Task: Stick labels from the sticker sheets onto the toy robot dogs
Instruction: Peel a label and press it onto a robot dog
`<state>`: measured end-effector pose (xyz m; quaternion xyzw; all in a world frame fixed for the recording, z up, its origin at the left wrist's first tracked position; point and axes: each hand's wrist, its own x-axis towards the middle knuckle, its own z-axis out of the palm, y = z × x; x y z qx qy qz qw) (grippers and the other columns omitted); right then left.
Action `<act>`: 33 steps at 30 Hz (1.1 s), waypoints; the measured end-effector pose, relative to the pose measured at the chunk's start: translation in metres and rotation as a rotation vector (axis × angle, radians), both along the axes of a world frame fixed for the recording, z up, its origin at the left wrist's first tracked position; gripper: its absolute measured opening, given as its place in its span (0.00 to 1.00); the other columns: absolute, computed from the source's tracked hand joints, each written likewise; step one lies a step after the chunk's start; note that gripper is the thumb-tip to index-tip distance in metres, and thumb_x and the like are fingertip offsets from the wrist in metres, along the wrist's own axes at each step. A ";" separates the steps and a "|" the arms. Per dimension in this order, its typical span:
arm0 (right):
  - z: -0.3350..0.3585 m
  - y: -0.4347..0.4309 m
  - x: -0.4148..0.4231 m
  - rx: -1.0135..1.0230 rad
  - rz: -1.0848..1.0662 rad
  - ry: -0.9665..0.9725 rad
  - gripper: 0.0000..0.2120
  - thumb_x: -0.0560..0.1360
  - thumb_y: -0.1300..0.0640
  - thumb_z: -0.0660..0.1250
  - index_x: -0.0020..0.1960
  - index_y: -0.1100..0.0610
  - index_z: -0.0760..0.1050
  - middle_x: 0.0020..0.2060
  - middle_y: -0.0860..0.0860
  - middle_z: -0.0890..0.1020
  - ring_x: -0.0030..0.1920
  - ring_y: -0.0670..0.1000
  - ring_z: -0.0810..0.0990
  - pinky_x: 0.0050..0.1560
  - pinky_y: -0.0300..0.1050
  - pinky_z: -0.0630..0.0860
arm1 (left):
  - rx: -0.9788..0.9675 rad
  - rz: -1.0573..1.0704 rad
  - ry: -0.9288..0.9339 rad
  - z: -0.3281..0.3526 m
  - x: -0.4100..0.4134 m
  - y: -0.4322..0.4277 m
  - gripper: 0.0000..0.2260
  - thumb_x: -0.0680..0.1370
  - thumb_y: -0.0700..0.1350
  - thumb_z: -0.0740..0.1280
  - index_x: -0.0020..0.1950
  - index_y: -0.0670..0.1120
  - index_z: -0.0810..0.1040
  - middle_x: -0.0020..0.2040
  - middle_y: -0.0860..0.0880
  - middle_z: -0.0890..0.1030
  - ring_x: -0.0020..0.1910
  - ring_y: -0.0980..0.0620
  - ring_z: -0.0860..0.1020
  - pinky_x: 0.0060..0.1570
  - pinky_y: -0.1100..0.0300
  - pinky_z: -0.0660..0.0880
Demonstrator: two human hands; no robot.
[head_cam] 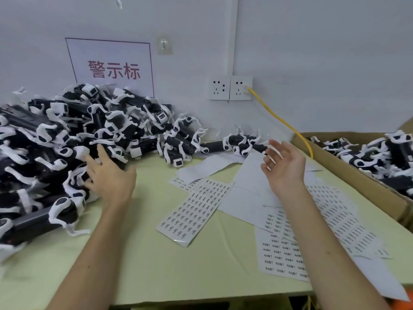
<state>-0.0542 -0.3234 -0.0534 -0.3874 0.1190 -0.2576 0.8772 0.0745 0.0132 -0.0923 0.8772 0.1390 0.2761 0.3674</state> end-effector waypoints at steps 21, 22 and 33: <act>-0.001 0.002 0.001 -0.020 -0.015 0.027 0.10 0.76 0.52 0.65 0.46 0.57 0.82 0.34 0.50 0.78 0.31 0.49 0.71 0.36 0.40 0.66 | -0.338 -0.061 -0.281 0.006 -0.005 -0.002 0.23 0.78 0.35 0.66 0.73 0.42 0.68 0.58 0.43 0.78 0.50 0.46 0.76 0.53 0.51 0.72; -0.001 0.002 0.001 -0.017 -0.016 0.028 0.10 0.76 0.52 0.65 0.46 0.57 0.82 0.34 0.50 0.78 0.31 0.49 0.71 0.35 0.40 0.66 | -0.331 -0.025 -0.290 0.006 -0.003 0.001 0.27 0.77 0.36 0.66 0.76 0.43 0.66 0.67 0.42 0.73 0.50 0.46 0.75 0.51 0.52 0.70; -0.001 0.003 0.001 -0.002 -0.013 0.047 0.10 0.77 0.54 0.64 0.48 0.58 0.81 0.36 0.50 0.78 0.31 0.50 0.70 0.35 0.40 0.66 | -0.593 -0.015 -0.161 0.005 0.007 0.014 0.35 0.77 0.35 0.66 0.82 0.38 0.53 0.83 0.40 0.49 0.77 0.40 0.62 0.64 0.53 0.70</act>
